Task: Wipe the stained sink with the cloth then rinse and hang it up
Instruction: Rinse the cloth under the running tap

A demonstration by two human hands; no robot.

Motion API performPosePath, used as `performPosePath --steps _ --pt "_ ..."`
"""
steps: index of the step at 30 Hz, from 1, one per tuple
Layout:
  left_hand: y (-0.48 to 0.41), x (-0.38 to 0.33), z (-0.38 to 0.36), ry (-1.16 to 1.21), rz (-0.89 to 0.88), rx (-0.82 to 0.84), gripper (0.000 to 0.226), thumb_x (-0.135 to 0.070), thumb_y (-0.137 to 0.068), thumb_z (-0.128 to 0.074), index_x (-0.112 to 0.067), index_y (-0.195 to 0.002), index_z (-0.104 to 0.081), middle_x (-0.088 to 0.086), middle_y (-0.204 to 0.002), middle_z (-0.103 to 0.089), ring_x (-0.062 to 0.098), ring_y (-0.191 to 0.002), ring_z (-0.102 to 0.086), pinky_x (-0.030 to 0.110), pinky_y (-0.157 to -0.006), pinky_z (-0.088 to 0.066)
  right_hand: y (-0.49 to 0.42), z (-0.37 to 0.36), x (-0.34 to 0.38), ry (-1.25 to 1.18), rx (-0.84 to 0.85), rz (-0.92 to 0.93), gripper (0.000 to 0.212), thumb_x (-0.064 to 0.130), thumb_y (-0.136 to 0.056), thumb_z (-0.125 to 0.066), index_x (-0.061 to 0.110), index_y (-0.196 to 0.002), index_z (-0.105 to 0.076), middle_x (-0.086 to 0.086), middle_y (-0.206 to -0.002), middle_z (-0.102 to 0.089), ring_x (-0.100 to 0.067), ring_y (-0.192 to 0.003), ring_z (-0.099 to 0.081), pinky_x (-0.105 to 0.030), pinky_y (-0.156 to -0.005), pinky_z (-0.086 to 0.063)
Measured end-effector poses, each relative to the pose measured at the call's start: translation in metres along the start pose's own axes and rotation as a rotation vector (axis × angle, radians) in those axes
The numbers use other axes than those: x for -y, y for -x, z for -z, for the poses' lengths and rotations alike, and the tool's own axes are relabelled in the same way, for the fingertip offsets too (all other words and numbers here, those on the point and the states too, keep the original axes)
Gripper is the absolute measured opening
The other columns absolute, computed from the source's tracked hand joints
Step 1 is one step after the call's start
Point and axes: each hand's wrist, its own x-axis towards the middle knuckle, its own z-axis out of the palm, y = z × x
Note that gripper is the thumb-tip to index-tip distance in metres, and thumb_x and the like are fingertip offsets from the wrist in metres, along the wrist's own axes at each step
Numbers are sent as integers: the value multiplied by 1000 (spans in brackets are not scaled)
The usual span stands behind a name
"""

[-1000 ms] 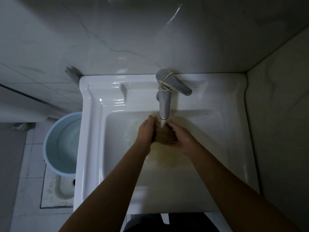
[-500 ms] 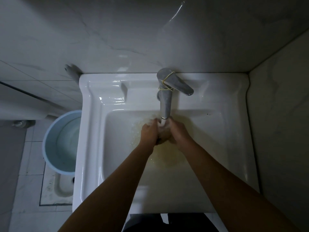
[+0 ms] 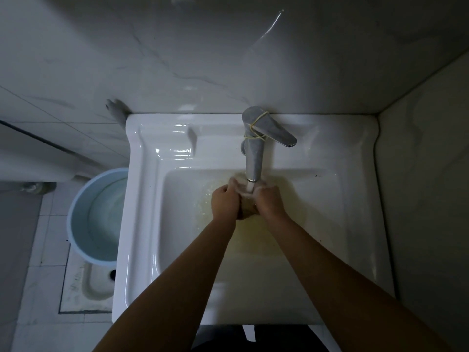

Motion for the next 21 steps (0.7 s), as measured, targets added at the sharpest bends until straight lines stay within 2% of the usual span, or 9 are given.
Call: performPosePath --steps 1,3,6,9,11,13,16,19,21 --pt "0 -1 1 12 25 32 28 -43 -99 -52 -17 -100 -64 13 -99 -70 19 -80 -67 33 -53 -59 4 2 1 -7 -12 26 26 25 -99 -51 12 -79 -63 -5 -74 -64 -26 -76 -60 -27 -57 -42" --pt "1 -4 4 164 157 125 38 -53 -96 -54 -19 -114 -60 9 -109 -68 24 -92 -68 32 -57 -57 4 6 -5 -27 -22 57 30 22 -96 -50 17 -68 -59 1 -65 -59 -21 -67 -58 -27 -53 -38" --pt "5 -9 8 441 291 305 39 -45 -96 -58 -13 -116 -66 10 -101 -75 26 -86 -74 38 -62 -59 11 12 -11 -101 116 68 23 23 -93 -58 29 -74 -69 10 -69 -67 -9 -70 -65 -29 -63 -54" --pt "4 -1 4 415 182 241 34 -29 -95 -60 -7 -121 -65 17 -112 -71 33 -97 -71 47 -82 -61 15 19 -20 -145 131 71 16 22 -91 -65 33 -84 -74 16 -75 -71 -5 -75 -70 -29 -67 -60" --pt "8 2 2 236 91 130 28 -26 -88 -62 -10 -109 -68 16 -109 -71 34 -101 -69 49 -88 -59 16 25 -25 -82 21 147 25 20 -87 -67 35 -67 -67 19 -60 -65 5 -58 -60 -16 -55 -49" --pt "15 -1 4 208 86 87 20 -26 -82 -62 -13 -93 -70 14 -99 -69 33 -96 -67 46 -82 -59 19 33 -25 -86 -61 158 17 19 -86 -68 31 -74 -68 19 -63 -64 7 -60 -59 -13 -55 -46" --pt "23 -8 18 429 238 235 23 -15 -84 -52 -2 -95 -68 19 -97 -63 35 -90 -66 45 -81 -58 24 49 -13 -119 -128 173 10 22 -90 -64 22 -91 -75 14 -76 -69 0 -72 -63 -22 -67 -49" --pt "28 -7 30 590 271 289 29 -5 -86 -39 -2 -61 -54 17 -76 -49 32 -65 -60 42 -80 -53 31 74 21 -271 -134 253 20 35 -87 -61 19 -84 -72 -2 -81 -74 -15 -74 -67 -32 -70 -54" --pt "35 -5 39 604 293 296 24 -14 -93 -46 -5 -73 -56 16 -80 -50 31 -70 -58 42 -76 -55 35 90 49 -361 -79 349 20 38 -82 -58 25 -81 -72 -2 -83 -76 -13 -73 -69 -26 -66 -56"
